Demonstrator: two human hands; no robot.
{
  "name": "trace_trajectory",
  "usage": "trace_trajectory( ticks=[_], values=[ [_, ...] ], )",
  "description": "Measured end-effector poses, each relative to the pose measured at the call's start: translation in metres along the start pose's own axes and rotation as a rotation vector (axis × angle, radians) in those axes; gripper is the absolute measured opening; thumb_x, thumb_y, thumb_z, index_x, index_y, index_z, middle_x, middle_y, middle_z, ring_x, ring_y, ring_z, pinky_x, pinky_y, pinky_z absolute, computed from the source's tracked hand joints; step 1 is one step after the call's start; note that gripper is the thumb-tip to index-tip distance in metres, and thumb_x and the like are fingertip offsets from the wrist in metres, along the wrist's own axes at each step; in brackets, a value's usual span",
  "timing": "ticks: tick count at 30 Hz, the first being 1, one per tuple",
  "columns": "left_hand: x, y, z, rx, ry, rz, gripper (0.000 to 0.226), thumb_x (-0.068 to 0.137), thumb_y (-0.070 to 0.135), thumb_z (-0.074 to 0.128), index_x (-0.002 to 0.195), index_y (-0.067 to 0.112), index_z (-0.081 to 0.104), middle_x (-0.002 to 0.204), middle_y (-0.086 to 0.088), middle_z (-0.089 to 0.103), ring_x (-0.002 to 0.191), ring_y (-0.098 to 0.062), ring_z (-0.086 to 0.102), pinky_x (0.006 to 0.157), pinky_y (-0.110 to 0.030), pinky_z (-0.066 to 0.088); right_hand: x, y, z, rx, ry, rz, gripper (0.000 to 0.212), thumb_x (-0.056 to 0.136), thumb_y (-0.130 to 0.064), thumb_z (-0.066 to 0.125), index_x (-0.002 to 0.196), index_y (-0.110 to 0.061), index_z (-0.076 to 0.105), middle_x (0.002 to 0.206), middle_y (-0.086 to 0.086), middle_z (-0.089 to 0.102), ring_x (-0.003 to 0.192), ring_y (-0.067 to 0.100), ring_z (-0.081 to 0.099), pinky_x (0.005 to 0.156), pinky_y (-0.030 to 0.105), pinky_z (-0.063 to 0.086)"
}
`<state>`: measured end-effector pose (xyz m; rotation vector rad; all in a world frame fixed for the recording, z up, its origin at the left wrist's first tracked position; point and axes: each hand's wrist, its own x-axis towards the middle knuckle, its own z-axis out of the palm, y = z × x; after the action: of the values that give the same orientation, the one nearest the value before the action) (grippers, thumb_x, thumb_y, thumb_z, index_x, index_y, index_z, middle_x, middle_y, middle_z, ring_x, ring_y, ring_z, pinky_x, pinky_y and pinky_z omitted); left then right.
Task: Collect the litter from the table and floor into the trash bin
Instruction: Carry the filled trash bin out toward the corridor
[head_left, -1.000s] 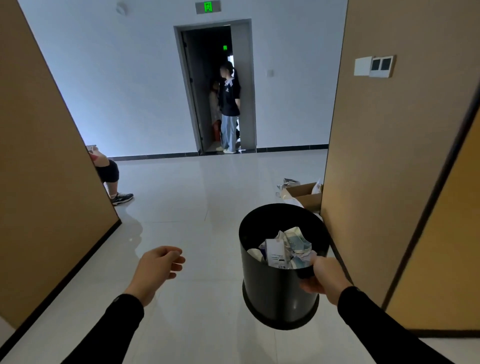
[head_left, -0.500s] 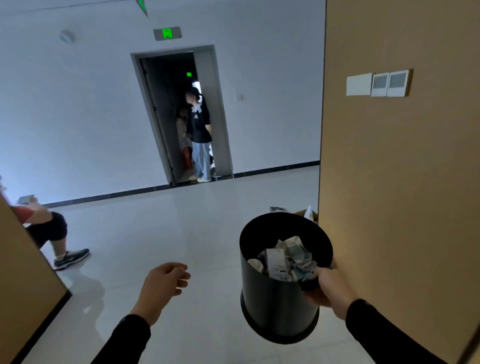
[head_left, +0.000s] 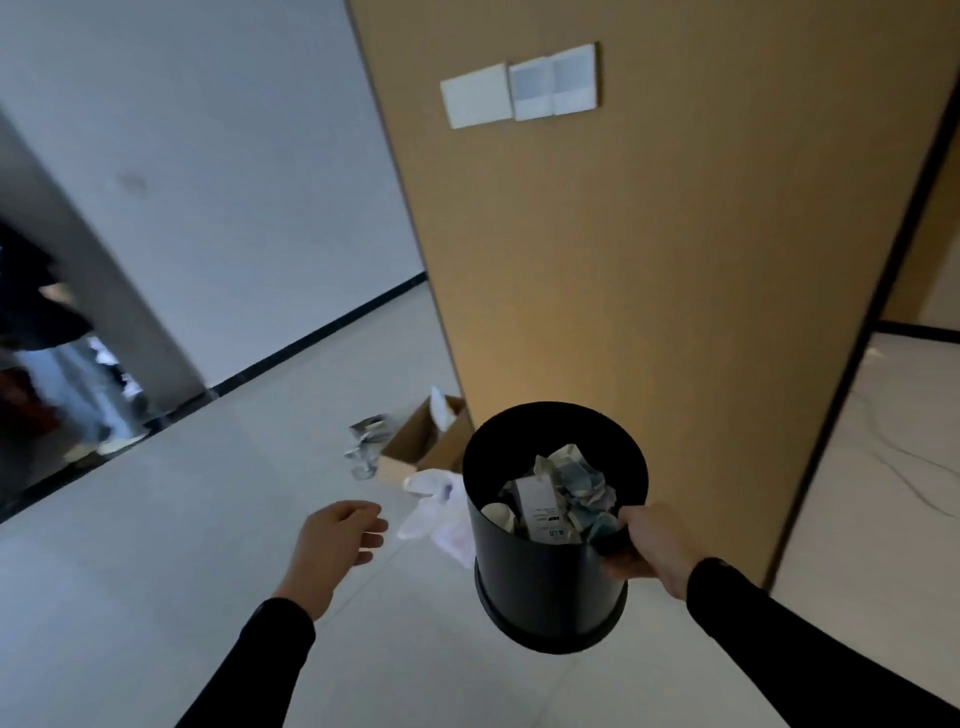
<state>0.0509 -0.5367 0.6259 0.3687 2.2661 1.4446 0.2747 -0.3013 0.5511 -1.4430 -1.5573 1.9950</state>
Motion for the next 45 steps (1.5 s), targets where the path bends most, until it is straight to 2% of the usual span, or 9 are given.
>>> trace_trajectory(
  ticks=[8, 11, 13, 16, 19, 24, 30, 35, 45],
  values=[
    [0.134, 0.028, 0.082, 0.126, -0.240, 0.038, 0.018, 0.087, 0.010, 0.055, 0.075, 0.010, 0.068, 0.073, -0.011, 0.072, 0.066, -0.024, 0.063, 0.062, -0.030, 0.049, 0.086, 0.003, -0.014, 0.101, 0.243, 0.104, 0.024, 0.090, -0.008, 0.048, 0.092, 0.010, 0.063, 0.068, 0.022, 0.067, 0.037, 0.028, 0.063, 0.041, 0.029, 0.054],
    [0.173, 0.027, 0.109, 0.193, -0.305, 0.020, 0.013, 0.087, 0.012, 0.057, 0.079, 0.009, 0.067, 0.072, -0.009, 0.073, 0.067, -0.024, 0.064, 0.063, -0.031, 0.050, 0.111, 0.007, -0.017, 0.149, 0.295, 0.189, 0.030, 0.091, -0.010, 0.047, 0.115, 0.007, 0.051, 0.090, 0.029, 0.067, 0.043, 0.030, 0.066, 0.051, 0.039, 0.060],
    [0.199, 0.022, 0.131, 0.213, -0.360, 0.009, 0.013, 0.088, 0.013, 0.057, 0.082, 0.009, 0.067, 0.070, -0.006, 0.073, 0.066, -0.023, 0.064, 0.059, -0.029, 0.050, 0.127, 0.013, -0.018, 0.204, 0.334, 0.249, 0.028, 0.091, -0.006, 0.045, 0.117, 0.005, 0.046, 0.089, 0.028, 0.066, 0.047, 0.032, 0.067, 0.059, 0.045, 0.060],
    [0.228, 0.013, 0.173, 0.261, -0.465, -0.043, 0.014, 0.090, 0.012, 0.054, 0.086, 0.008, 0.067, 0.074, -0.008, 0.072, 0.067, -0.022, 0.063, 0.057, -0.027, 0.048, 0.144, 0.023, -0.024, 0.270, 0.419, 0.315, 0.027, 0.089, 0.002, 0.039, 0.116, -0.001, 0.043, 0.093, 0.025, 0.063, 0.053, 0.034, 0.066, 0.044, 0.036, 0.057],
    [0.247, -0.001, 0.213, 0.292, -0.574, -0.079, 0.016, 0.092, 0.010, 0.051, 0.089, 0.006, 0.066, 0.081, -0.014, 0.071, 0.071, -0.025, 0.062, 0.063, -0.031, 0.050, 0.157, 0.036, -0.030, 0.313, 0.468, 0.367, 0.026, 0.090, 0.004, 0.036, 0.114, -0.001, 0.043, 0.106, 0.029, 0.059, 0.056, 0.035, 0.065, 0.043, 0.034, 0.056],
    [0.284, -0.047, 0.293, 0.337, -0.774, -0.154, 0.017, 0.093, 0.007, 0.048, 0.089, 0.004, 0.064, 0.085, -0.018, 0.069, 0.075, -0.029, 0.061, 0.074, -0.039, 0.049, 0.209, 0.080, -0.042, 0.344, 0.560, 0.467, 0.029, 0.087, 0.006, 0.039, 0.115, 0.007, 0.048, 0.110, 0.030, 0.061, 0.066, 0.039, 0.068, 0.053, 0.039, 0.059],
    [0.334, -0.133, 0.382, 0.427, -0.907, -0.198, 0.014, 0.091, 0.006, 0.050, 0.090, 0.003, 0.064, 0.082, -0.015, 0.069, 0.069, -0.024, 0.060, 0.064, -0.031, 0.047, 0.286, 0.152, -0.039, 0.459, 0.683, 0.532, 0.021, 0.089, 0.008, 0.036, 0.106, -0.001, 0.044, 0.102, 0.027, 0.057, 0.063, 0.036, 0.062, 0.050, 0.037, 0.055],
    [0.372, -0.212, 0.445, 0.506, -0.966, -0.224, 0.014, 0.090, 0.006, 0.051, 0.088, 0.006, 0.065, 0.080, -0.011, 0.069, 0.068, -0.022, 0.061, 0.063, -0.030, 0.048, 0.344, 0.224, -0.039, 0.522, 0.701, 0.552, 0.021, 0.088, 0.009, 0.037, 0.104, -0.004, 0.042, 0.085, 0.019, 0.059, 0.061, 0.035, 0.062, 0.052, 0.039, 0.057],
    [0.419, -0.340, 0.538, 0.639, -1.031, -0.189, 0.017, 0.090, 0.010, 0.050, 0.081, 0.016, 0.063, 0.078, -0.005, 0.068, 0.066, -0.016, 0.062, 0.061, -0.026, 0.050, 0.464, 0.365, -0.036, 0.513, 0.709, 0.602, 0.022, 0.088, 0.009, 0.036, 0.104, -0.005, 0.040, 0.082, 0.020, 0.057, 0.056, 0.033, 0.060, 0.039, 0.029, 0.056]
  ],
)
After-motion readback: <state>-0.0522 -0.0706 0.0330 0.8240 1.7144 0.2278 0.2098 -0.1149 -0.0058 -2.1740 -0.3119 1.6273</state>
